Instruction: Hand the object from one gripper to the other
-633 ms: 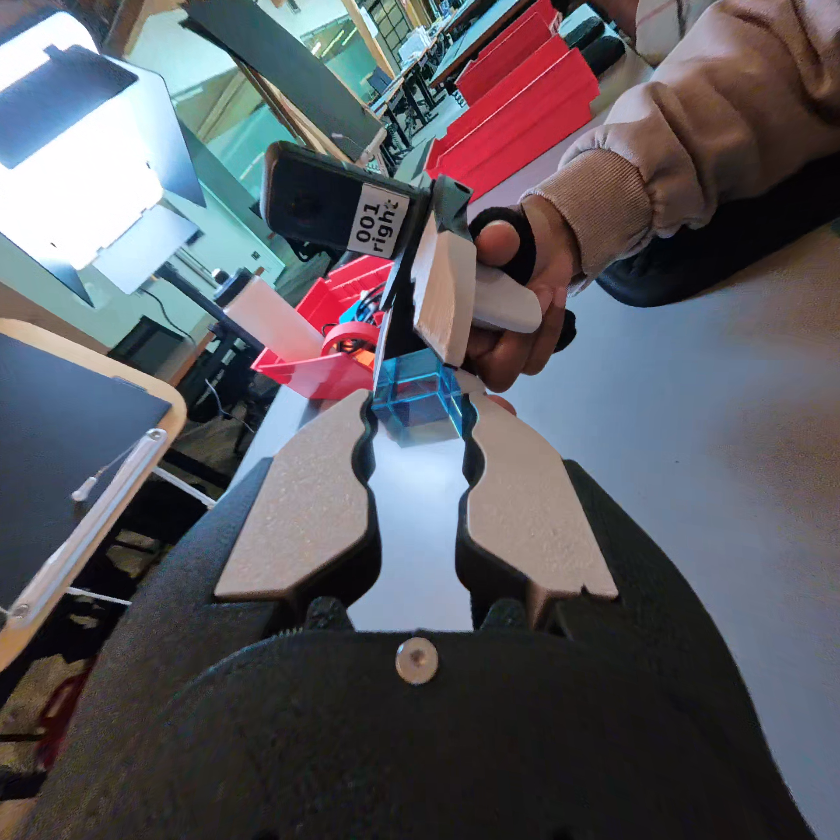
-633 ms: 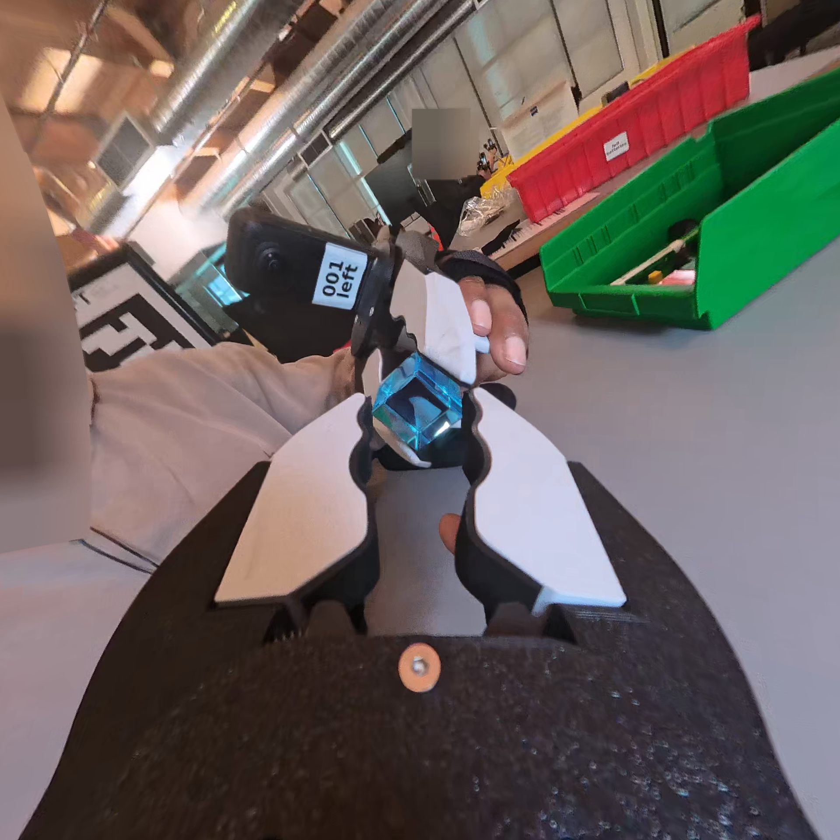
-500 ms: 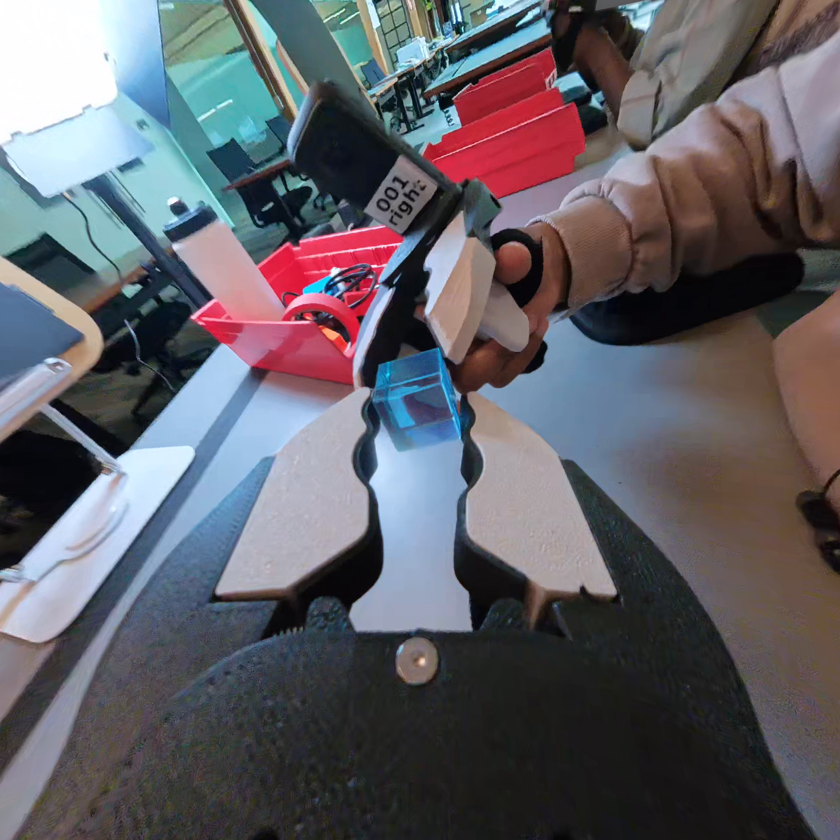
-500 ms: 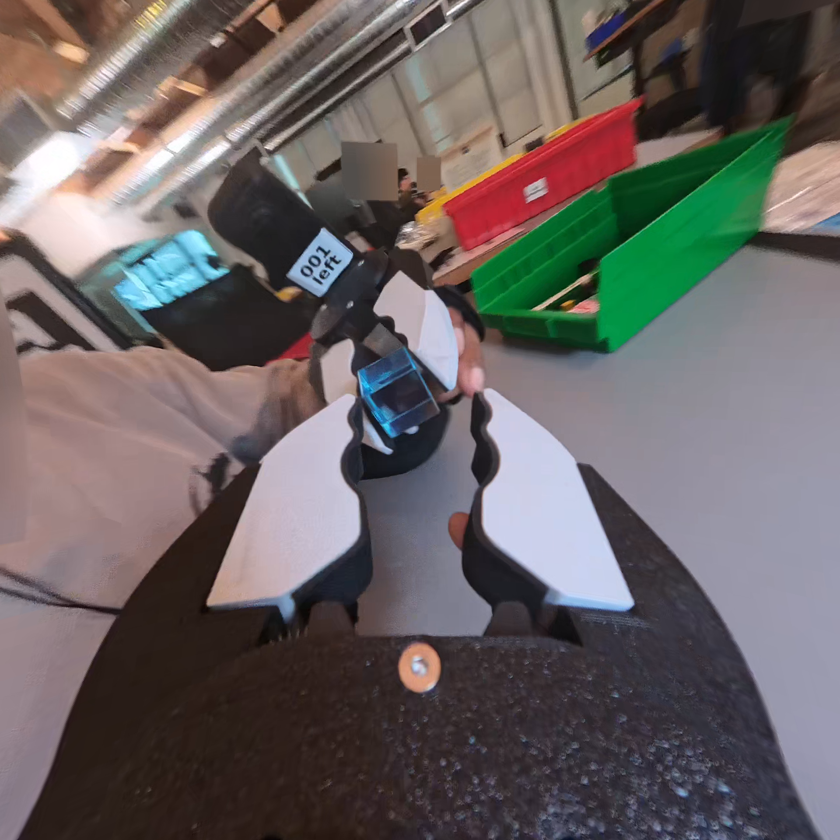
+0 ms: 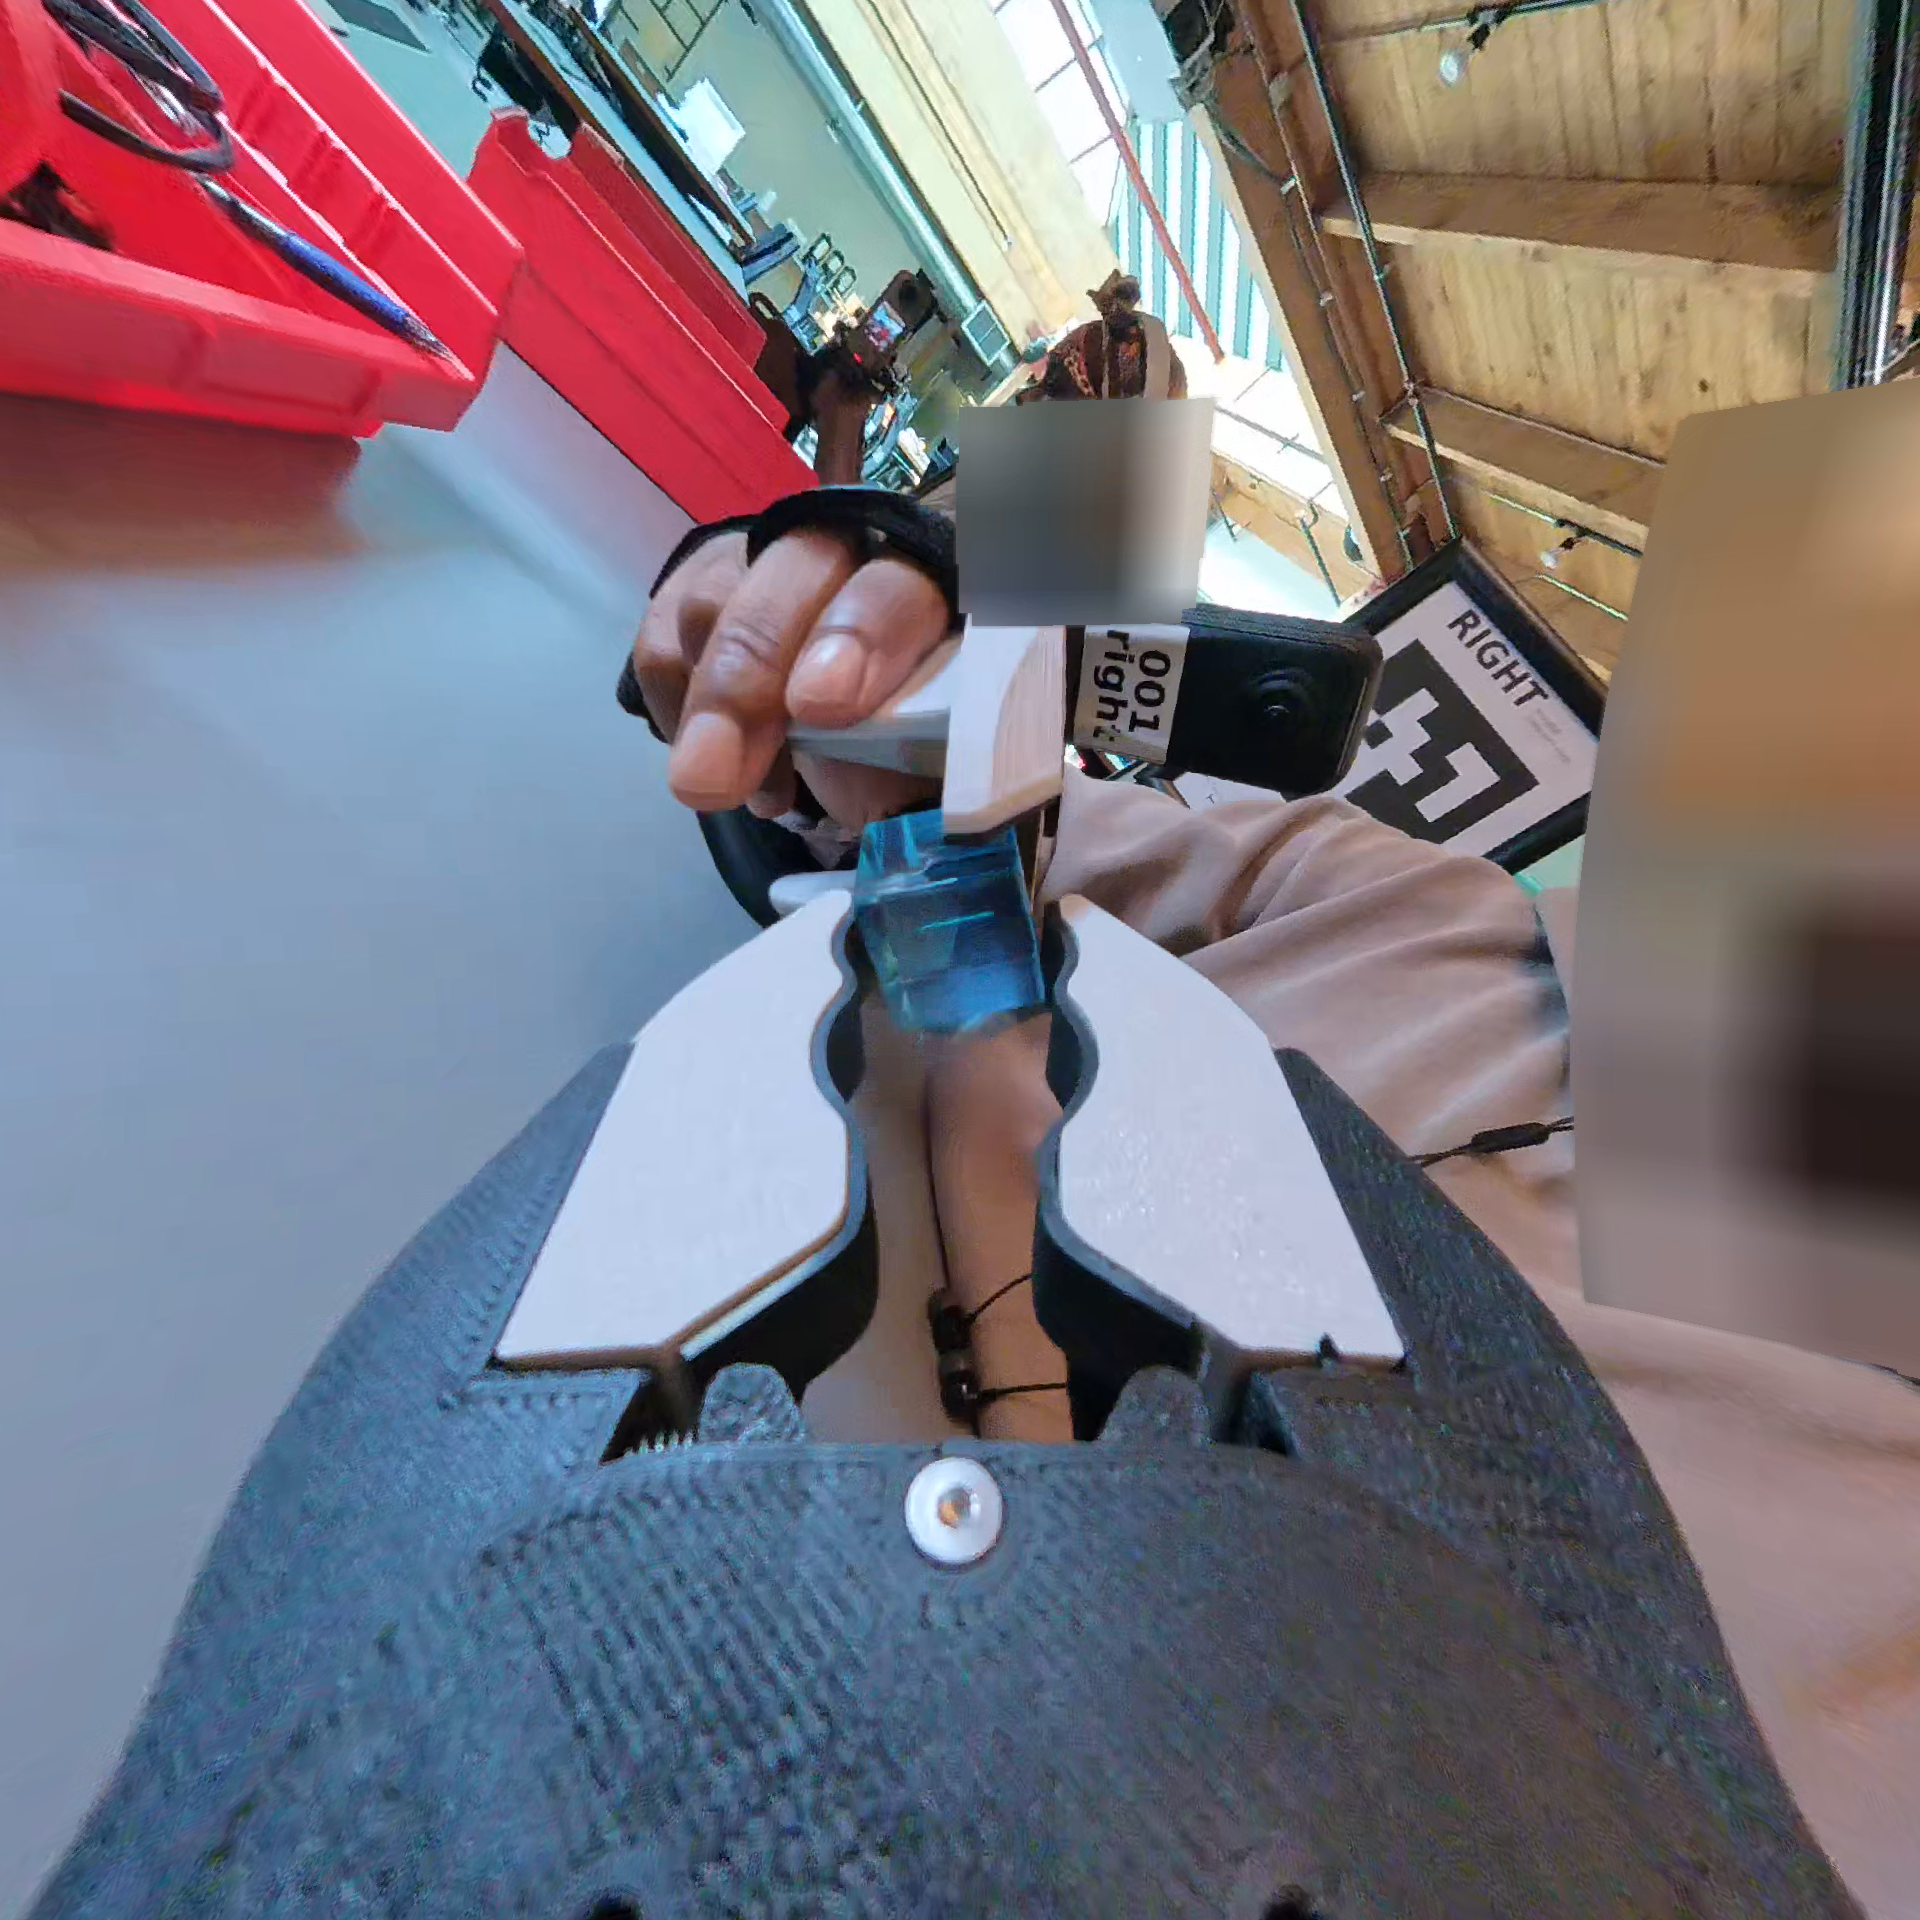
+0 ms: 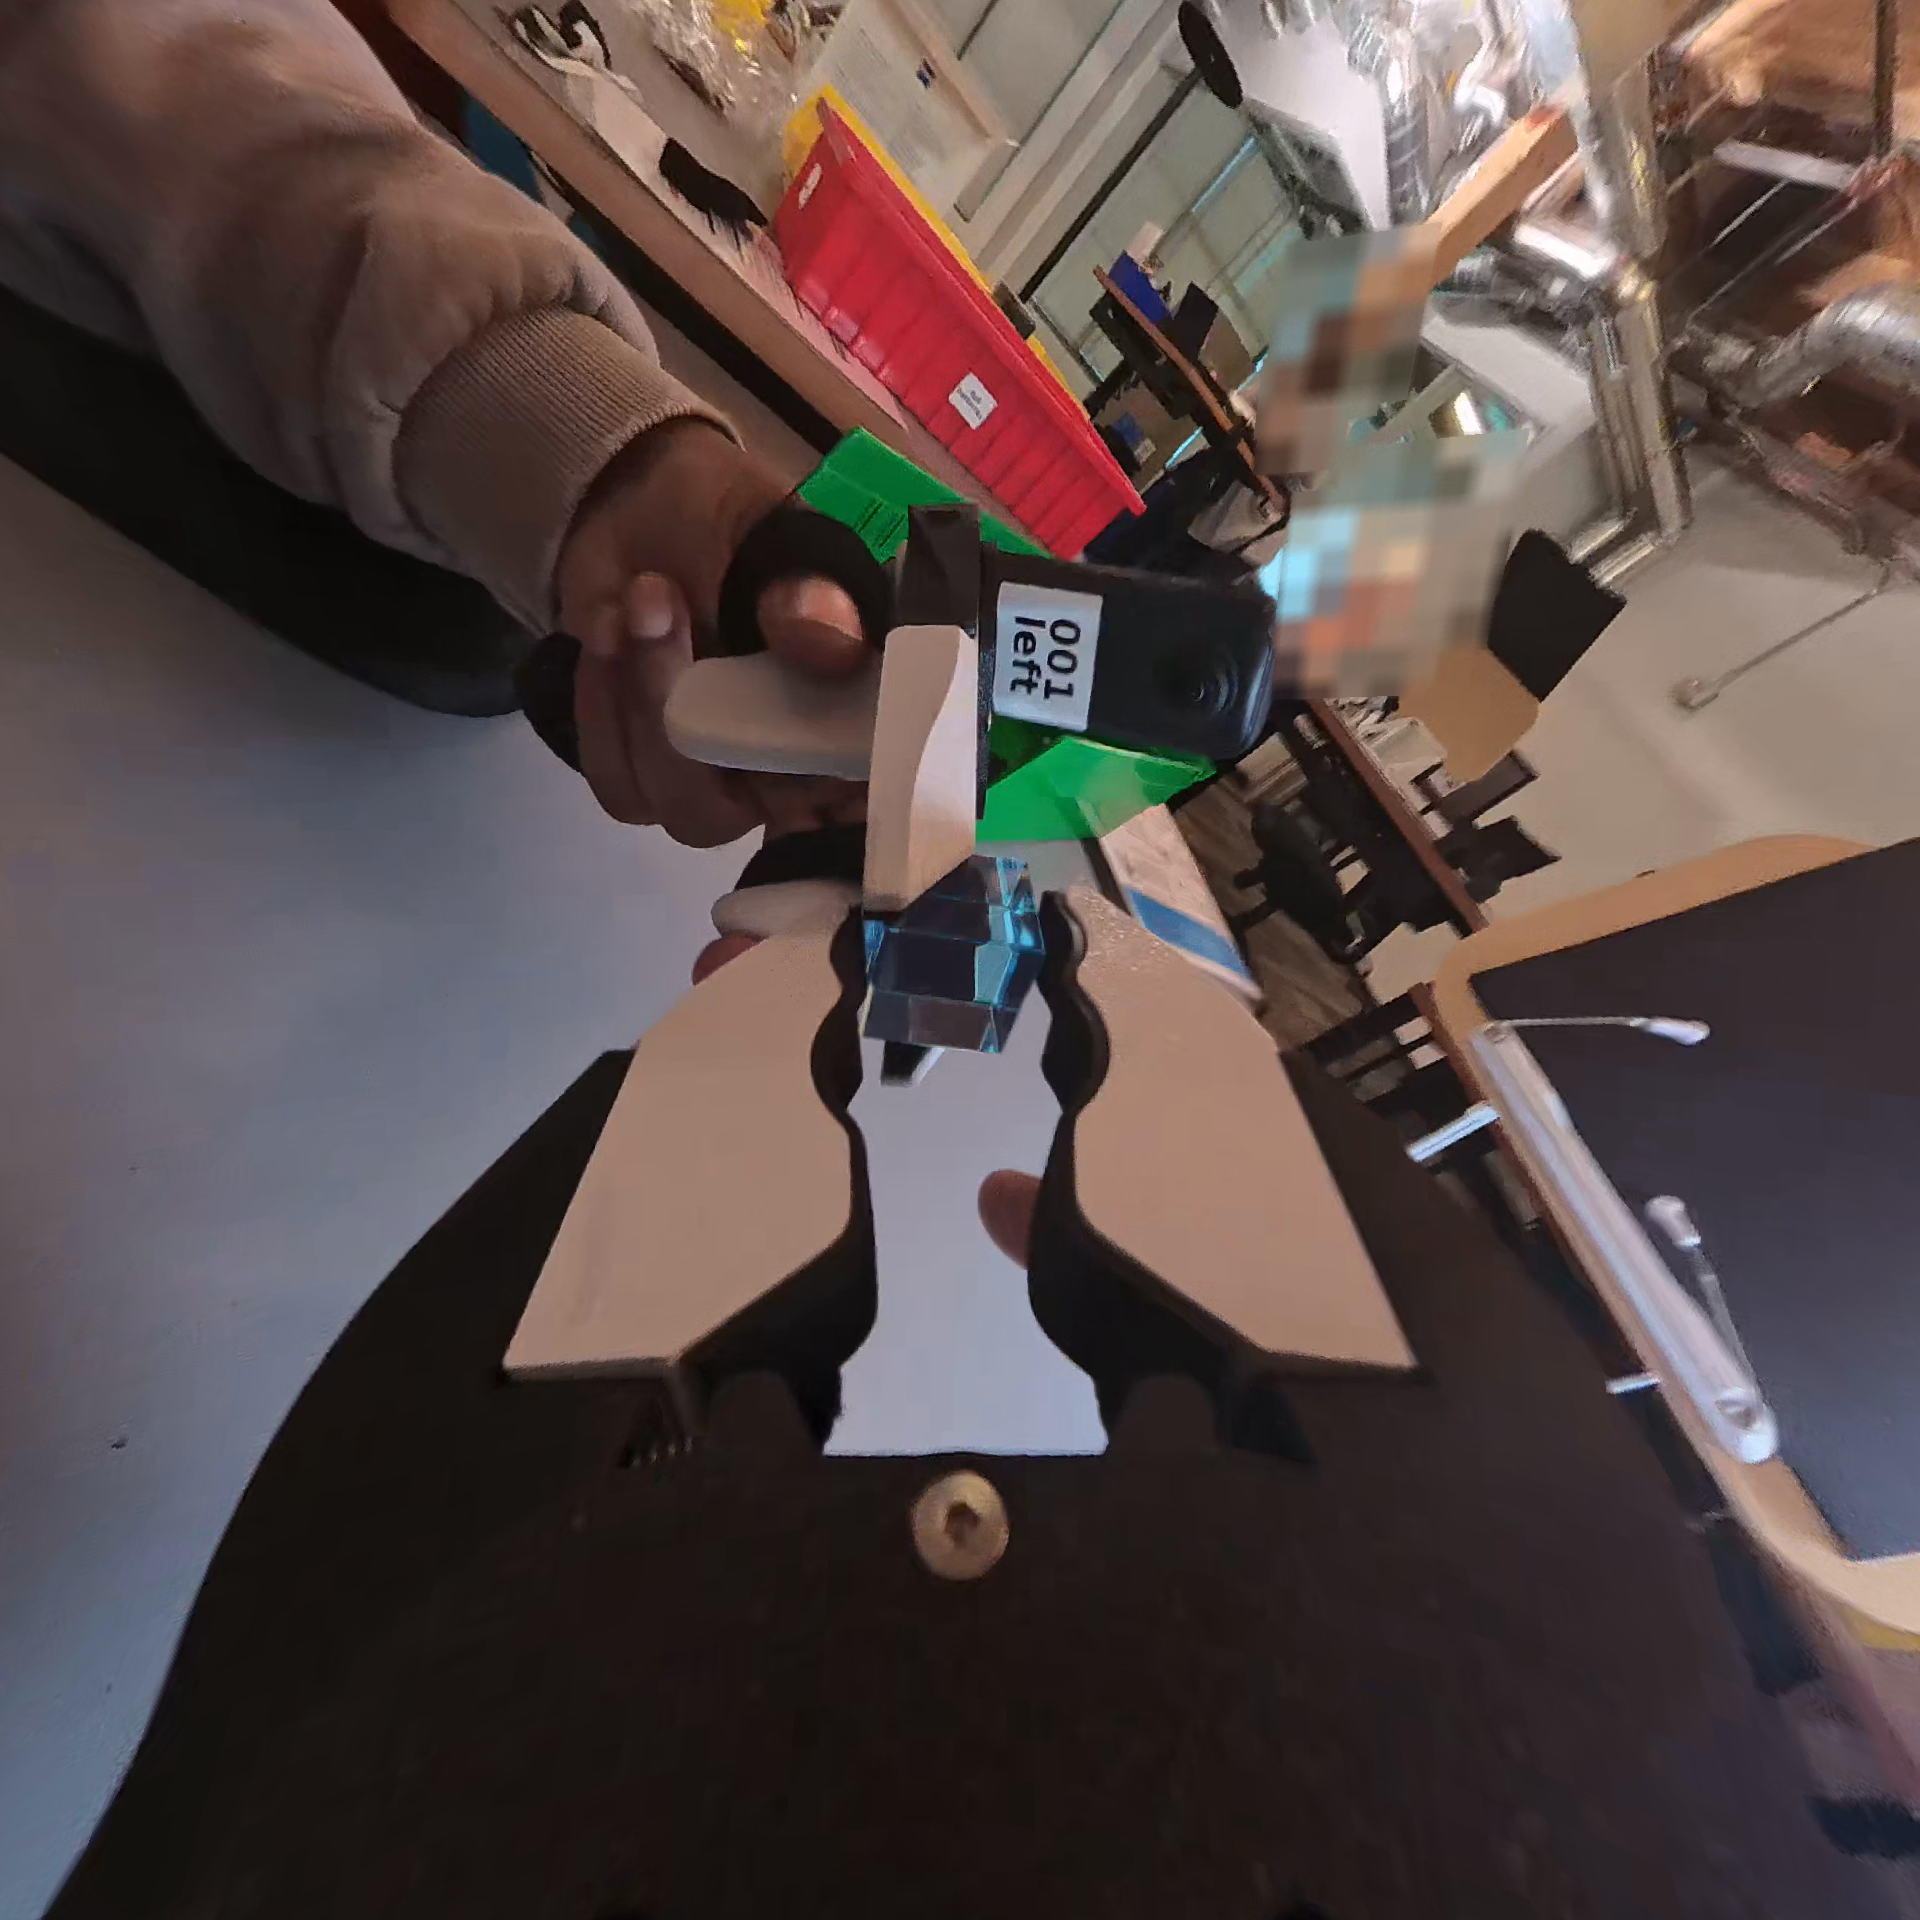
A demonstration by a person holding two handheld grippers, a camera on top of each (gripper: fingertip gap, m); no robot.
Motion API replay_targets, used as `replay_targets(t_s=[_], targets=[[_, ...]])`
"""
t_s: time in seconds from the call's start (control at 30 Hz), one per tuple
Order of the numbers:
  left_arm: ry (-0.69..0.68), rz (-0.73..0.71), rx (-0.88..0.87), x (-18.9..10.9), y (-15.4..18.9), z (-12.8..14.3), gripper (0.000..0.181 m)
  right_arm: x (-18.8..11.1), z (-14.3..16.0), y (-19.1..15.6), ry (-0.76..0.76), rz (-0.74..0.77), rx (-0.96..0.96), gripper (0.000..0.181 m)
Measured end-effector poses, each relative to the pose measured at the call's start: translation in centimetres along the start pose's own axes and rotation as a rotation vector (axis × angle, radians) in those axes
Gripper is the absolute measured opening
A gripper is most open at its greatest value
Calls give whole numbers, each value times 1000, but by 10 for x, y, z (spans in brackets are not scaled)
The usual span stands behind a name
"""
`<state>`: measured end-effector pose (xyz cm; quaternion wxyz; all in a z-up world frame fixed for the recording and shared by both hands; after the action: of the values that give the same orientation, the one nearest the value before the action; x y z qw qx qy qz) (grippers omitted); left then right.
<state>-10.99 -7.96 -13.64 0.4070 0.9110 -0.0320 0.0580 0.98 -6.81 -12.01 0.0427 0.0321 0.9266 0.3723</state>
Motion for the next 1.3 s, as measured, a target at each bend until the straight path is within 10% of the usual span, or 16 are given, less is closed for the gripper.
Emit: replay_targets(t_s=[0.03,0.37,0.57,0.73,1.0,1.3], targets=[[-1,-3,22,-1,0,-1,32,0,0,3,-17,-29,74,31],[-201,-699,1157,-7,38,-7,54,1,26,33,38,-437,1289,31],[-411,-761,1464,13,33,18,31,15,28,10,-8,-628,1594,30],[-310,-702,1197,2,32,5,29,9,33,27,1,-454,1392,43],[73,-172,230,-22,10,-16,29,-16,21,28,-9,-10,162,56],[28,-39,22,-7,-10,-3,28,0,9,1,-18,1,-2,31]])
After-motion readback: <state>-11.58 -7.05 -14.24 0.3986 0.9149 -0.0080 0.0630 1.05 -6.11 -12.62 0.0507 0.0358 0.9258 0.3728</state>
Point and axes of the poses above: each gripper's, where its closed fingertips meet, x out along the fingers, z out of its underside, y = z × x across the jaws, the point moved 8 cm from there along -x, back along the fingers, and after that the axes turned 7 degrees about z, right-handed, at the moved point
